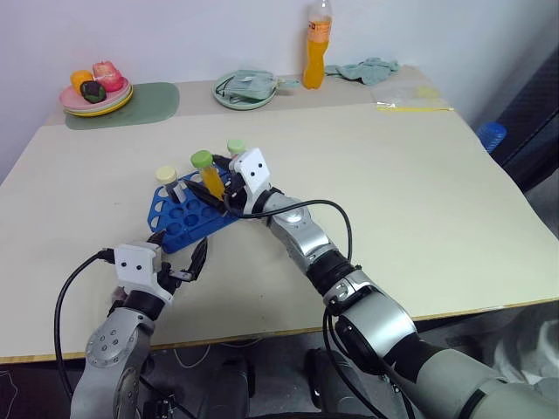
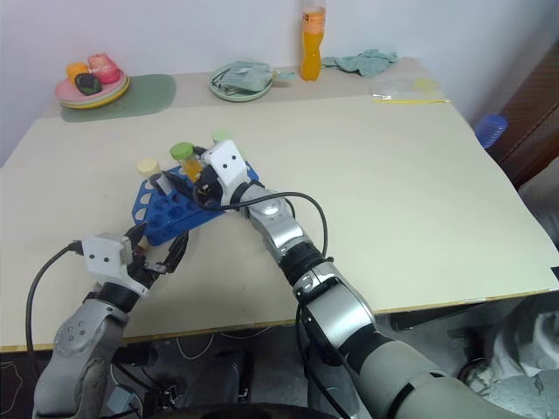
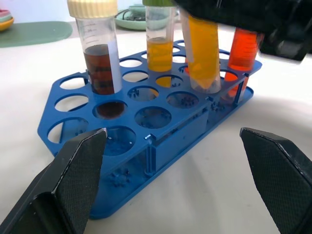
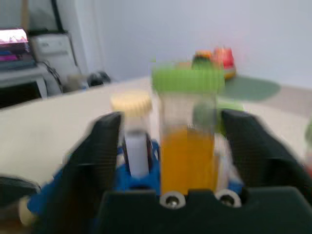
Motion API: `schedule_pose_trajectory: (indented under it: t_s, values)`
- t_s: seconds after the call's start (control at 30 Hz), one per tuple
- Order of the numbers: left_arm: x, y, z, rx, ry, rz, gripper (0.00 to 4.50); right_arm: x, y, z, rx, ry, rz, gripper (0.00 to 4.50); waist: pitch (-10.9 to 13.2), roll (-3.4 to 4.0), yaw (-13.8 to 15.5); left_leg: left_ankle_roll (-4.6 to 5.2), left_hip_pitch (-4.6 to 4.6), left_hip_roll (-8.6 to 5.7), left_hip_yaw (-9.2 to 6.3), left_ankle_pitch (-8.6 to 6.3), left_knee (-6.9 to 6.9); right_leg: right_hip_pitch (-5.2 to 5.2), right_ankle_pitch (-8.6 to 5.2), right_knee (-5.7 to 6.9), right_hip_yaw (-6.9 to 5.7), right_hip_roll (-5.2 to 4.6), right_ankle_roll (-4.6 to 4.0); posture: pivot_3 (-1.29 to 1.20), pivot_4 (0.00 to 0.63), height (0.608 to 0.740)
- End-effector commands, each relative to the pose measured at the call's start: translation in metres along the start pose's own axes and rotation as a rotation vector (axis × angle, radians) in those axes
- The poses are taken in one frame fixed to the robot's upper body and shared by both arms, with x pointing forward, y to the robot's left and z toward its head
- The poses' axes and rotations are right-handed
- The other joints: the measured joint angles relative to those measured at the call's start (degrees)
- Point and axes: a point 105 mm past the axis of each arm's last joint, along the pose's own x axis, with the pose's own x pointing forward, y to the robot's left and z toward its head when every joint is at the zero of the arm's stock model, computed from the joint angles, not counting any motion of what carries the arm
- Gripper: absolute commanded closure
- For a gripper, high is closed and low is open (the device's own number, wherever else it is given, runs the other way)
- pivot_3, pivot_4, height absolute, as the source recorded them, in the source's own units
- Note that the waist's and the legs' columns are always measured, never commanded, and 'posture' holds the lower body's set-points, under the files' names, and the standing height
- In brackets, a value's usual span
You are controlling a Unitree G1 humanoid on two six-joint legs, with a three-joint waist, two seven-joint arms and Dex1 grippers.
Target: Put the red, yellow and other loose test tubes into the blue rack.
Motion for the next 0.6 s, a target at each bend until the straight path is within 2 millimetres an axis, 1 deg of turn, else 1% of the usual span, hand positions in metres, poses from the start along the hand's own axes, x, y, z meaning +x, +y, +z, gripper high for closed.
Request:
schedule_pose_trajectory:
  t_s: [0.03, 0.1, 0.17, 0.4, 0.53, 0.6]
  values:
    - [-0.001, 0.007, 0.008, 0.017, -0.043, 0.016, 0.0, 0.011, 0.039, 0.018, 0.097, -0.145, 0.042, 0.03, 0.0, 0.0, 0.02, 0.0, 0.0, 0.0, 0.0, 0.0, 0.0, 0.0, 0.0, 0.0, 0.0, 0.0, 0.0, 0.0, 0.15, 0.74]
    - [-0.002, 0.01, 0.01, 0.022, -0.051, 0.022, 0.0, 0.009, 0.038, 0.034, 0.042, -0.182, 0.07, 0.03, 0.0, 0.0, 0.02, 0.0, 0.0, 0.0, 0.0, 0.0, 0.0, 0.0, 0.0, 0.0, 0.0, 0.0, 0.0, 0.0, 0.15, 0.74]
    - [-0.002, 0.012, 0.012, 0.026, -0.055, 0.026, 0.0, 0.006, 0.035, 0.041, 0.008, -0.191, 0.077, 0.03, 0.0, 0.0, 0.03, 0.0, 0.0, 0.0, -0.01, 0.0, 0.0, 0.0, 0.0, 0.0, 0.0, 0.0, 0.0, 0.0, 0.15, 0.74]
    - [-0.001, 0.013, 0.014, 0.033, -0.058, 0.023, 0.0, -0.003, 0.019, 0.047, -0.002, -0.143, 0.043, 0.03, -0.01, -0.02, 0.23, 0.0, 0.0, -0.02, -0.02, 0.0, 0.0, 0.01, 0.0, 0.0, 0.0, -0.05, 0.0, 0.0, 0.15, 0.74]
    - [0.0, 0.011, 0.016, 0.031, -0.06, 0.015, 0.0, -0.005, 0.022, 0.044, -0.029, -0.044, 0.115, 0.03, 0.0, 0.0, 0.0, 0.0, 0.0, 0.0, -0.02, 0.0, -0.01, -0.01, 0.0, 0.0, 0.0, -0.02, 0.0, 0.0, 0.15, 0.74]
    - [0.001, 0.009, 0.016, 0.029, -0.06, 0.01, 0.0, -0.005, 0.022, 0.046, -0.061, -0.02, 0.137, 0.03, 0.0, 0.0, 0.01, 0.0, 0.0, 0.03, -0.03, 0.0, -0.03, -0.03, 0.0, 0.01, 0.0, 0.03, -0.01, 0.0, 0.15, 0.74]
